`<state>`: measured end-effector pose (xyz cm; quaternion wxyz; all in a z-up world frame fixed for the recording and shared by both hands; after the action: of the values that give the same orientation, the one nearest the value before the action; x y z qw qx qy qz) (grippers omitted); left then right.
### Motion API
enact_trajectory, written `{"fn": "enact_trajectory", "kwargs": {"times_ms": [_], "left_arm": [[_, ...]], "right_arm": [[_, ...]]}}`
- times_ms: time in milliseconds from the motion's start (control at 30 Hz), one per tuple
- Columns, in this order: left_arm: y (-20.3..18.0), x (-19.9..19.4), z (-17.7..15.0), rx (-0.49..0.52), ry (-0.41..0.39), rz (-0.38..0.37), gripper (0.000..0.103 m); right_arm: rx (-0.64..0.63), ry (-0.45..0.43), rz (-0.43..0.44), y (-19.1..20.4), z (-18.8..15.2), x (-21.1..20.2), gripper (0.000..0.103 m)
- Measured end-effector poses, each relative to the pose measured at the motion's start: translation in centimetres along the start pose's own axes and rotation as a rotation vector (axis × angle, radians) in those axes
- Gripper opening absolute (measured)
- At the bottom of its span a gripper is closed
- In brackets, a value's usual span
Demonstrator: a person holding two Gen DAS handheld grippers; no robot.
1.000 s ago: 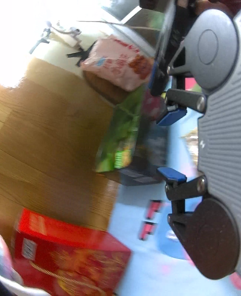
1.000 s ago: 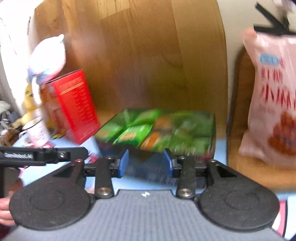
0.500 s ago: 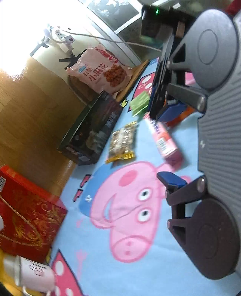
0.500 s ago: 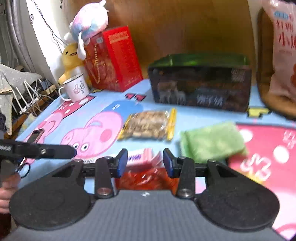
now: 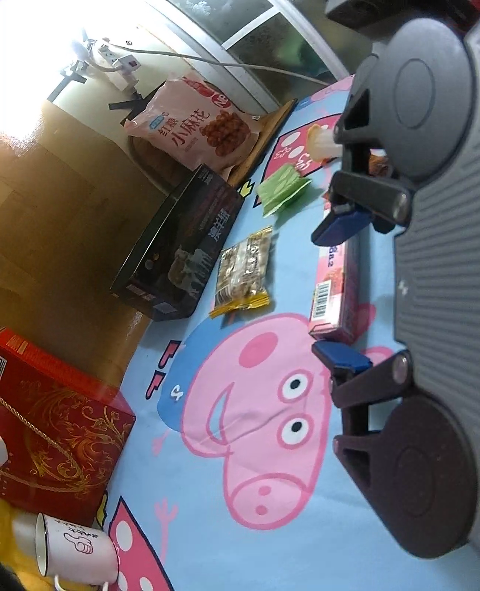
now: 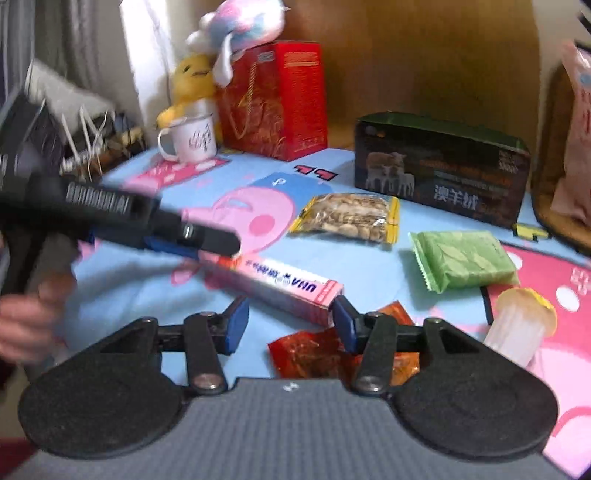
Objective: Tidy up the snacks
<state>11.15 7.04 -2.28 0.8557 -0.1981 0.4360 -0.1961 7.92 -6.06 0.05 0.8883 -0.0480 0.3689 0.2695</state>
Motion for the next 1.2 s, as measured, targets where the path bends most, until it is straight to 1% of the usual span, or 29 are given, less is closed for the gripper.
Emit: {"fn": "enact_trajectory", "kwargs": {"times_ms": [100, 167, 233, 267, 333, 433, 500, 600, 700, 767, 833, 900, 933, 1000, 1100, 1200], "left_arm": [[-0.1, 0.1, -0.2, 0.016, 0.0, 0.012, 0.057], [-0.4, 0.5, -0.4, 0.038, -0.003, 0.049, 0.056], [-0.9, 0.7, -0.2, 0.078, -0.006, 0.089, 0.056], [-1.3, 0.8, 0.1, 0.087, -0.001, 0.092, 0.056], [-2.0, 0.8, 1.3, 0.099, -0.009, 0.07, 0.056], [-3.6, 0.6, 4.1, 0.126, -0.047, 0.035, 0.056], [-5.2, 0.7, 6.4, 0.155, -0.084, 0.033, 0.056], [-7.6, 1.8, 10.5, 0.204, -0.151, 0.045, 0.056], [-9.4, 4.2, 14.8, 0.211, -0.181, 0.041, 0.056], [-10.1, 6.5, 17.6, 0.205, -0.191, 0.038, 0.057], [-10.2, 9.3, 19.3, 0.182, -0.162, 0.032, 0.057], [-9.7, 11.2, 19.4, 0.152, -0.12, 0.041, 0.057], [-9.5, 11.5, 19.1, 0.144, -0.112, 0.038, 0.057], [-9.3, 10.8, 17.8, 0.158, -0.127, 0.004, 0.057], [-9.2, 9.0, 15.2, 0.187, -0.138, -0.024, 0.057], [-9.3, 7.8, 11.9, 0.204, -0.093, -0.069, 0.057]], "right_arm": [[-0.018, 0.002, -0.02, -0.2, 0.0, 0.8, 0.054], [-0.004, 0.007, -0.019, -0.5, 0.1, 1.4, 0.052], [0.003, -0.007, -0.046, -0.5, 0.2, 1.5, 0.043], [0.002, -0.009, -0.072, -0.6, 0.4, 1.4, 0.035], [0.019, -0.026, -0.095, -1.2, 1.0, 1.0, 0.035], [0.026, -0.087, -0.116, -2.4, 2.9, -0.6, 0.035], [0.026, -0.129, -0.137, -3.6, 4.8, -1.6, 0.035], [0.039, -0.167, -0.166, -6.2, 8.1, -2.2, 0.035], [0.085, -0.191, -0.201, -9.5, 11.2, -1.8, 0.035], [0.124, -0.2, -0.216, -12.0, 13.2, -1.1, 0.037], [0.163, -0.192, -0.226, -14.3, 14.4, 0.1, 0.043], [0.208, -0.161, -0.246, -16.6, 14.7, 1.4, 0.043], [0.233, -0.159, -0.257, -17.4, 14.4, 1.4, 0.043], [0.28, -0.182, -0.228, -18.4, 13.2, 0.5, 0.043], [0.331, -0.207, -0.197, -19.2, 9.8, -1.5, 0.043], [0.392, -0.216, -0.188, -19.4, 5.6, -3.6, 0.043]]}}
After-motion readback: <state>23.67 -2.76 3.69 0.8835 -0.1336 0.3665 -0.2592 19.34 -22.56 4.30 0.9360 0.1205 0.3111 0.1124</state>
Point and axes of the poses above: each gripper's, at about its wrist camera, not at the fingertips, and x roughly the way its jaws point, y to its left, z to its top, the point moved 8 cm from there along x, roughly the way its jaws point, and after that the axes turned 7 degrees about y, right-handed, at the moved point
